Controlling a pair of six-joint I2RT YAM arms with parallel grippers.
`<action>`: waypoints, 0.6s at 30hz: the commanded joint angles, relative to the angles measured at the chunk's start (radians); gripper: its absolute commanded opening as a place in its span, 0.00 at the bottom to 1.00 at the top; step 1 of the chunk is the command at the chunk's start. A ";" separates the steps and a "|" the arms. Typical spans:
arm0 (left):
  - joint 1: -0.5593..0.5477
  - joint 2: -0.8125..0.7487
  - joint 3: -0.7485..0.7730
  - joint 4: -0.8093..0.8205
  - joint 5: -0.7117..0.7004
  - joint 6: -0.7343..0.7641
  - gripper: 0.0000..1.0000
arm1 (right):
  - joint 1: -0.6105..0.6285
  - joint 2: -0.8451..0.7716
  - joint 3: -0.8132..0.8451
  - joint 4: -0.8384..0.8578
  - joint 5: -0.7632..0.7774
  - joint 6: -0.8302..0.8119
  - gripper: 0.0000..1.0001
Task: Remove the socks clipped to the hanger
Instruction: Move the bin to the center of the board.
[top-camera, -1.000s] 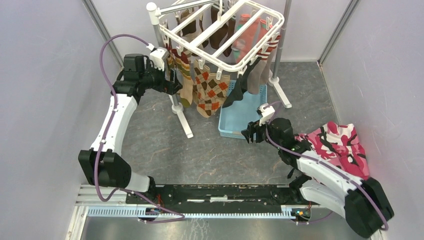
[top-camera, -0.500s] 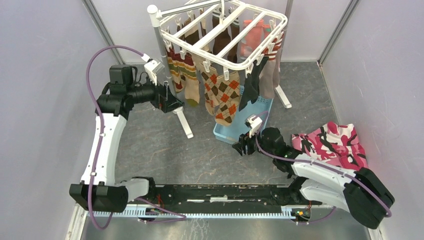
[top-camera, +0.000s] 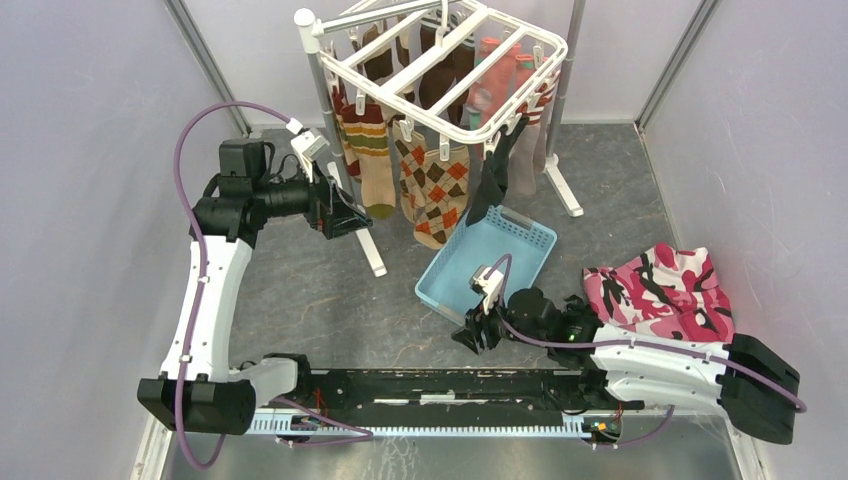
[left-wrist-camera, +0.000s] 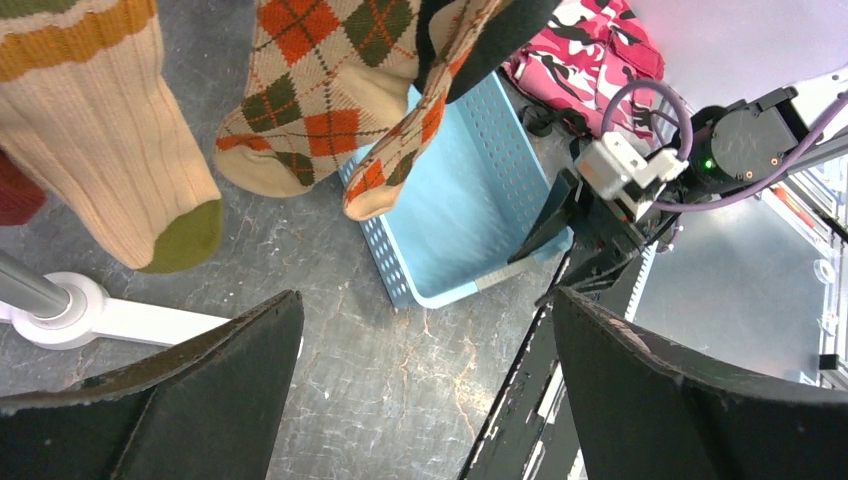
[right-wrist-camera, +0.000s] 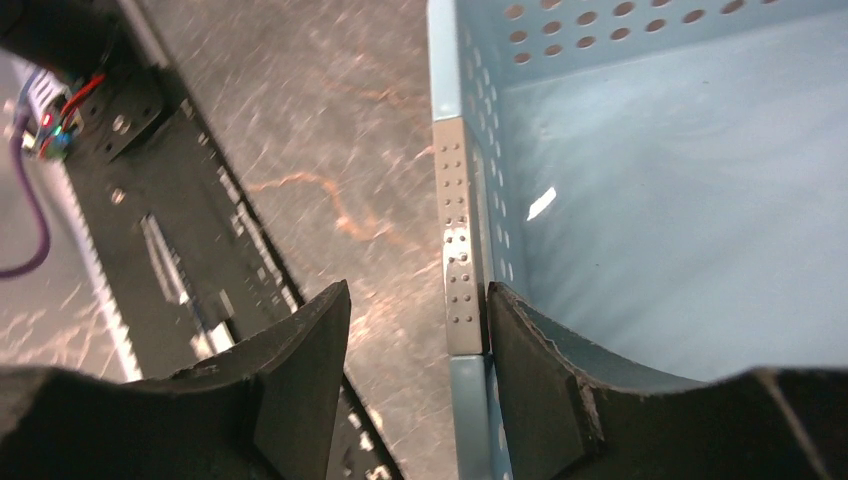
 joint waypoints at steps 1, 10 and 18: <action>-0.003 -0.046 0.010 -0.005 0.051 0.025 1.00 | 0.064 0.008 0.055 -0.036 0.059 0.009 0.59; -0.002 -0.071 0.023 -0.025 0.062 0.023 1.00 | 0.135 0.124 0.312 -0.073 0.168 -0.077 0.70; -0.003 -0.087 0.007 -0.061 0.076 0.057 1.00 | 0.059 0.055 0.554 -0.235 0.288 -0.186 0.95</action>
